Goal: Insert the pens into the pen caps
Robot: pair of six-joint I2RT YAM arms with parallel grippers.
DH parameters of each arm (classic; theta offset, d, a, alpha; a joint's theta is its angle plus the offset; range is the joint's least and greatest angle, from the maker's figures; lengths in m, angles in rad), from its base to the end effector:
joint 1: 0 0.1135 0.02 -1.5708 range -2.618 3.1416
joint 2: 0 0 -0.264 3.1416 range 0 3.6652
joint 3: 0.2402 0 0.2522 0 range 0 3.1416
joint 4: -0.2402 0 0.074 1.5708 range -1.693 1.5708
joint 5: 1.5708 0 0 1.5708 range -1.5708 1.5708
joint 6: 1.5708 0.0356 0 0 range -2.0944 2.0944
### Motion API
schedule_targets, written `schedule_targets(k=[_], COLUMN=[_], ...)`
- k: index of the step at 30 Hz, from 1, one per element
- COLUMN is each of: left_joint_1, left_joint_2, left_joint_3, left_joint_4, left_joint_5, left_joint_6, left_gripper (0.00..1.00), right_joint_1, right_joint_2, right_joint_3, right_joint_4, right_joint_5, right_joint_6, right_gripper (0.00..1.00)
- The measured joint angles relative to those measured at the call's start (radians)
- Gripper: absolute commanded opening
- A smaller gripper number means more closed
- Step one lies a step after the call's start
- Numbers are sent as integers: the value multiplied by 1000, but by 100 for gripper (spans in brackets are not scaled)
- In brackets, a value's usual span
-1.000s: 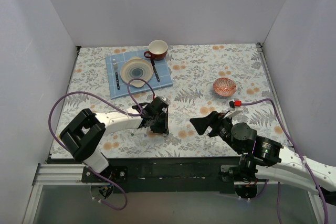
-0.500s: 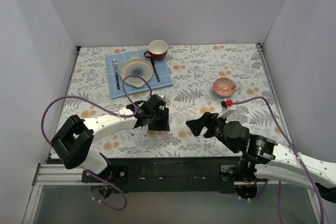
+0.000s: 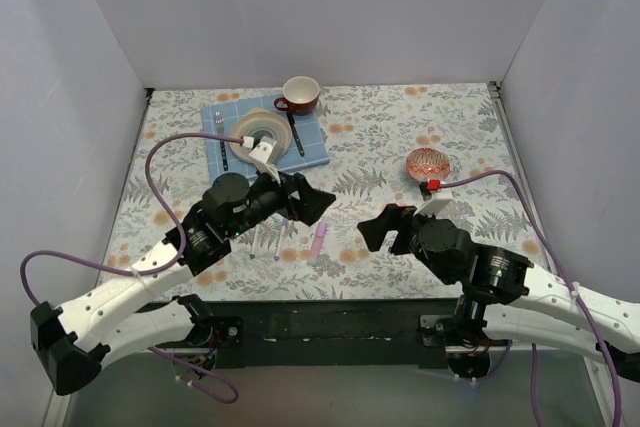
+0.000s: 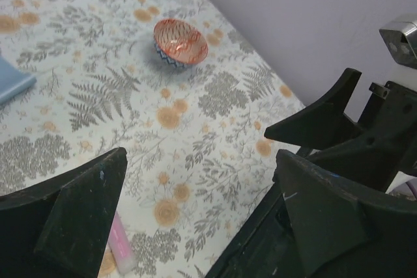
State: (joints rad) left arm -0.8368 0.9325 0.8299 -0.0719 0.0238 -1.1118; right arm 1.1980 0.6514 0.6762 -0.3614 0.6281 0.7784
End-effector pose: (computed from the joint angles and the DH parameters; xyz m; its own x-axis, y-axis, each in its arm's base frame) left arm 0.1470 -0.1642 0.3411 -0.7311 -0.5276 -0.4326 0.2316 0.4045 -0.8847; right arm 0.0743 0.1325 0.3057 -0.4729 0.3506 -0.8083 -0.3083 0.7936 0.5246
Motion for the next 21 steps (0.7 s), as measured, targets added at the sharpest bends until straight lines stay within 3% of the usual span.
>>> schedule_targets(k=[7, 21], left_joint_1=[0, 0], left_joint_2=[-125, -156], left_joint_3=[-113, -119], left_joint_4=[65, 108], left_joint_5=[2, 43], left_joint_6=[41, 76], left_gripper=[98, 98], right_joint_1=[0, 0], right_joint_2=[-18, -37], right_joint_3=[61, 98], right_joint_4=[-39, -2], right_joint_5=[88, 163], right_joint_6=[-52, -145], right_gripper=[98, 98])
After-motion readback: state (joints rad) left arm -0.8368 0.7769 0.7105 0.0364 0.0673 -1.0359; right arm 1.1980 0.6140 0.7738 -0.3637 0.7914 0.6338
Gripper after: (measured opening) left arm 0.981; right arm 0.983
